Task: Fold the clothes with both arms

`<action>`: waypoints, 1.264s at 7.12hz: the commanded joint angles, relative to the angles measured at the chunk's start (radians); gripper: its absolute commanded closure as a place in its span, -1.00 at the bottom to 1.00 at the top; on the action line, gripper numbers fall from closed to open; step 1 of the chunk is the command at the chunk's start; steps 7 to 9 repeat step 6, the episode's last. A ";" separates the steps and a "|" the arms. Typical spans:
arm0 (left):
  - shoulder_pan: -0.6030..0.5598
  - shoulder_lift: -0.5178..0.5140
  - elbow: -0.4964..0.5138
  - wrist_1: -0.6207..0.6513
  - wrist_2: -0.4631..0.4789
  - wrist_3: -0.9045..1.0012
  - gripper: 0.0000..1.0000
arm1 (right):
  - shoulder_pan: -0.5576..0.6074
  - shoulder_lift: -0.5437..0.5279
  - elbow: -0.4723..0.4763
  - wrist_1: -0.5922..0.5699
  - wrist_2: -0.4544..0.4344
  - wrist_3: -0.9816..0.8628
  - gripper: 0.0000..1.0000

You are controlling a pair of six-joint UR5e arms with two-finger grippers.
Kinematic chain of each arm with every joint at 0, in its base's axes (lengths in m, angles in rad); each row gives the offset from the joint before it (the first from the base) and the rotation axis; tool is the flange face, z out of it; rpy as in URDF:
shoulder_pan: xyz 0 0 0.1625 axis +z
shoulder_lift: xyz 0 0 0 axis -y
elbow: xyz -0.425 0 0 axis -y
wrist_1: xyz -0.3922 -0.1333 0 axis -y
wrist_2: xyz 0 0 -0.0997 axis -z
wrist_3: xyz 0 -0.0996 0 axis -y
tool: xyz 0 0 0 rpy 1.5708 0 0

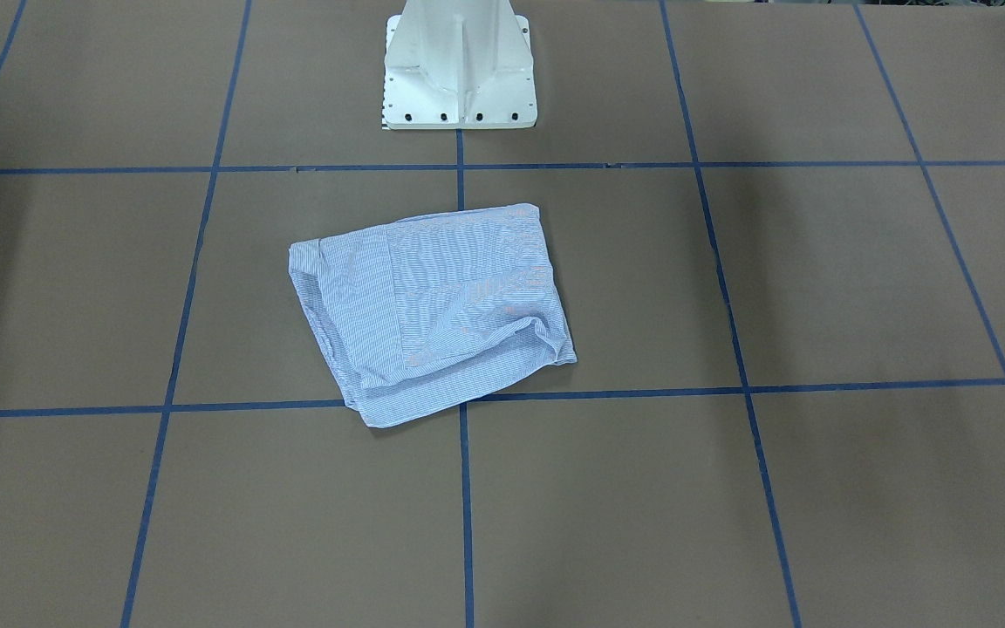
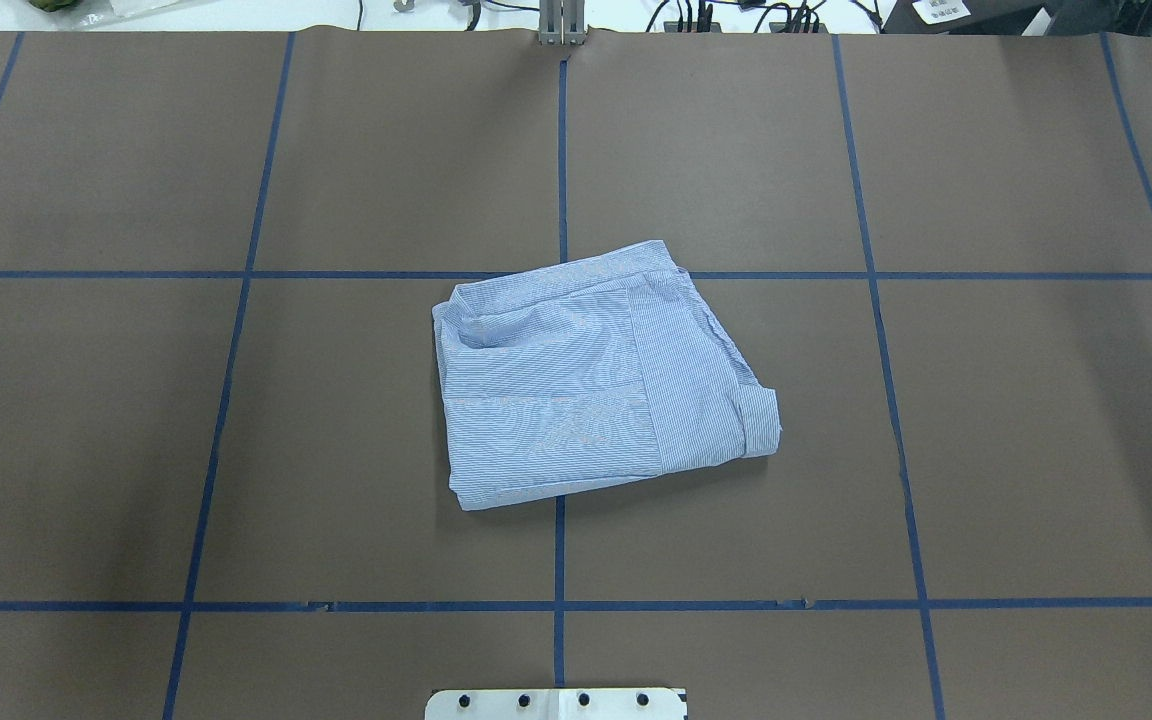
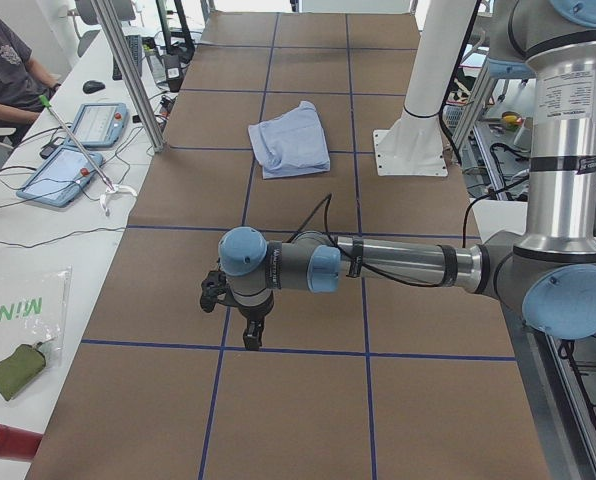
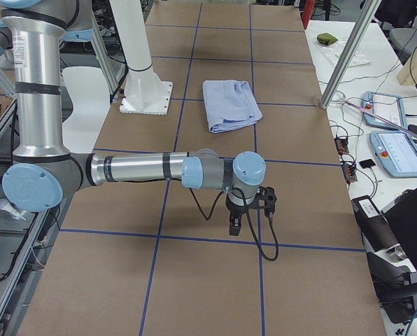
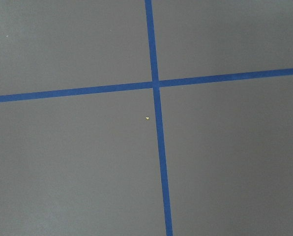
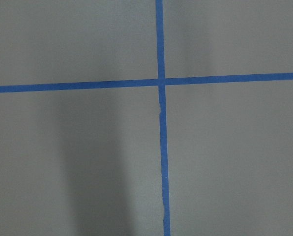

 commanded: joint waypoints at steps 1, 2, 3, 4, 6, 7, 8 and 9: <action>0.000 -0.001 0.000 0.000 0.001 0.000 -0.99 | 0.000 0.001 0.001 0.001 0.000 0.000 -1.00; 0.000 -0.001 0.000 -0.002 0.001 0.000 -0.98 | 0.000 0.001 0.010 0.000 0.000 -0.002 -1.00; 0.000 -0.001 0.000 -0.002 0.001 0.000 -0.98 | 0.002 0.001 0.013 0.000 0.002 -0.002 -1.00; 0.000 -0.001 0.000 -0.002 0.001 0.000 -0.99 | 0.002 0.001 0.014 0.000 0.002 -0.002 -1.00; -0.001 -0.001 -0.016 -0.002 -0.007 0.001 -0.98 | 0.002 0.001 0.014 0.000 0.002 -0.002 -1.00; -0.001 -0.001 -0.016 -0.002 -0.007 0.001 -0.98 | 0.002 0.001 0.014 0.000 0.002 -0.002 -1.00; -0.001 -0.001 -0.016 -0.002 -0.007 0.001 -0.98 | 0.002 0.001 0.014 0.000 0.002 -0.002 -1.00; -0.001 -0.001 -0.016 -0.002 -0.007 0.001 -0.98 | 0.002 0.001 0.014 0.000 0.002 -0.002 -1.00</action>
